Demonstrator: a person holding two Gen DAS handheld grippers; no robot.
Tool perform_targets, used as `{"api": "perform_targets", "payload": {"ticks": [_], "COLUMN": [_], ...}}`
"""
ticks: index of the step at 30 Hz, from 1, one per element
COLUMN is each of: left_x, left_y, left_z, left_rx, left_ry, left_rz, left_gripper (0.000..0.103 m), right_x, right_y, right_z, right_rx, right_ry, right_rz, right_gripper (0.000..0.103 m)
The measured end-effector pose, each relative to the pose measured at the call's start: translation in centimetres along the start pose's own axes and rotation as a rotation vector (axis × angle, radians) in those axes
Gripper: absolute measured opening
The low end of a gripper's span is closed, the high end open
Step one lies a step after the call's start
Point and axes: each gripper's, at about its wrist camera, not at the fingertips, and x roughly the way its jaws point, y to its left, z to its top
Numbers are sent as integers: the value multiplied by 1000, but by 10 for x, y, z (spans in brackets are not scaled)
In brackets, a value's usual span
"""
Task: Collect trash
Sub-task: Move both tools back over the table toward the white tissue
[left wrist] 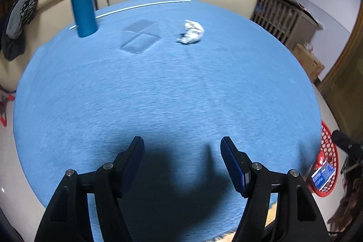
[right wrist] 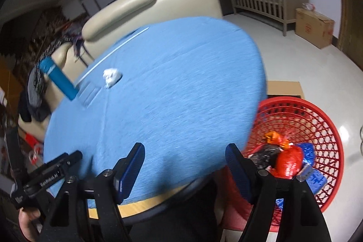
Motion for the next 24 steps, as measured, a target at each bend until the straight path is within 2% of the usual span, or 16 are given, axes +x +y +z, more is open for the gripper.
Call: {"api": "perform_targets", "payload": {"ticks": [11,17,24], "left_x": [-9,-5,-3], "left_y": [37,57,66], "left_z": [-6,-7,-3], "left_rx": [-72,-129,-148], "left_ry": [-32,-12,-24], "left_rz": [14,19,23], "left_gripper": [71,71,71], "right_x": [40,69,88], "right_y": [63,100,123], "right_z": [3,-6,-7], "right_rx": [-116,-202,-262], "right_ry": [74,136,161], "right_rz": [3,28,20], "right_gripper": [77,77,77]}}
